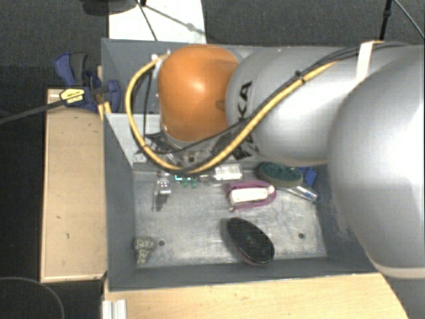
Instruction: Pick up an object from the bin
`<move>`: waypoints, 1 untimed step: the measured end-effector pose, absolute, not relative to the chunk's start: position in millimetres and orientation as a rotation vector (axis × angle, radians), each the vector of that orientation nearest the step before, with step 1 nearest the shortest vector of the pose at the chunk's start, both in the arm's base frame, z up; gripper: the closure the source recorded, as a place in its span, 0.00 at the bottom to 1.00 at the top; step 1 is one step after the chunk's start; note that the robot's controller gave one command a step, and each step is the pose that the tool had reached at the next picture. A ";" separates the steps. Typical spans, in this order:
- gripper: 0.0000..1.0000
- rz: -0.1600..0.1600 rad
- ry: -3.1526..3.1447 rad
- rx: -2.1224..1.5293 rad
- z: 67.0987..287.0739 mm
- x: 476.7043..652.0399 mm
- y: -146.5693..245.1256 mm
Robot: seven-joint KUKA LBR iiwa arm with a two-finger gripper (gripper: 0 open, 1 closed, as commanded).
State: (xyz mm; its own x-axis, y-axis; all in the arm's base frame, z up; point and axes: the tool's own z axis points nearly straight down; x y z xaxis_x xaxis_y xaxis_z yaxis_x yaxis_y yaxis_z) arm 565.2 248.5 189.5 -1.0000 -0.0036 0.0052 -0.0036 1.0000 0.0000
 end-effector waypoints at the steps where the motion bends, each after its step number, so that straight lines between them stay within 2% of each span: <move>1: 0.00 0.006 -3.135 -0.150 126.7 586.4 178.3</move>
Offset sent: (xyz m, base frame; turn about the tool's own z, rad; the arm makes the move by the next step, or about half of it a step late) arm 0.0208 -0.0654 -0.0597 0.0917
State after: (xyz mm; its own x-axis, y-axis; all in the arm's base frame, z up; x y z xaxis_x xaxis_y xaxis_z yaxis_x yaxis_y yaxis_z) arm 586.4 178.3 126.7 -0.9954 0.0955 0.0028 0.0955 0.9954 -0.0041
